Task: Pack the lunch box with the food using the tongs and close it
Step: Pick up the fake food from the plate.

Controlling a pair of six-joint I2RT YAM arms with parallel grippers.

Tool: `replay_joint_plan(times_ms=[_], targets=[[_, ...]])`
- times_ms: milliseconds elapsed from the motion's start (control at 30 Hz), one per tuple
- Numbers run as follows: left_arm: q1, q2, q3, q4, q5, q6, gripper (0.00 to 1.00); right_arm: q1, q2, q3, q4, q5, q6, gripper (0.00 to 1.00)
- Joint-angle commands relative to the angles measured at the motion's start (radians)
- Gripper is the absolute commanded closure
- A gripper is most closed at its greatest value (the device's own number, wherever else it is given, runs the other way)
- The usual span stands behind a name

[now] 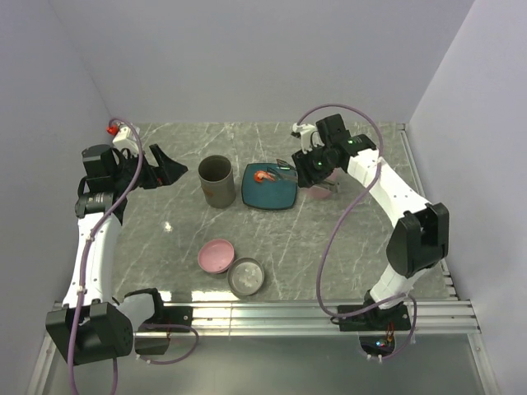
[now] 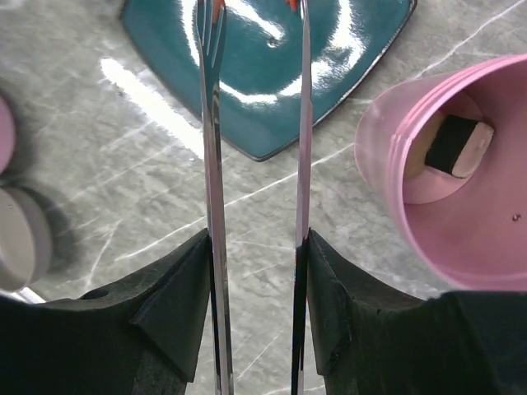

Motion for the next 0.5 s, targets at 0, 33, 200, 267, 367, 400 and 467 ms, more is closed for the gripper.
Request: replay_joint_plan(times_ms=[0,33,200,267,367,400,467], targets=[[0.004,-0.006,0.024,0.029,0.019,0.006,0.01,-0.006,0.044,0.018,0.054,0.018,-0.023,0.47],[0.005,-0.005,0.026,0.027,0.017,0.005,0.01,-0.005,0.058,0.025,0.053,0.016,-0.023,0.47],[0.005,0.002,0.047,0.008,-0.003,0.023,0.00,-0.005,0.126,0.045,0.067,0.016,-0.028,0.47],[0.004,0.000,0.044,0.008,-0.007,0.026,0.01,-0.005,0.135,0.045,0.079,0.022,-0.028,0.47],[0.005,0.000,0.035,0.015,-0.003,0.021,0.01,-0.006,0.158,0.061,0.087,0.028,-0.029,0.47],[0.004,0.000,0.032,0.018,-0.003,0.018,0.01,-0.006,0.172,0.064,0.091,0.033,-0.028,0.47],[0.004,0.005,0.032,0.023,-0.001,0.015,0.01,-0.005,0.182,0.071,0.099,0.035,-0.028,0.47]])
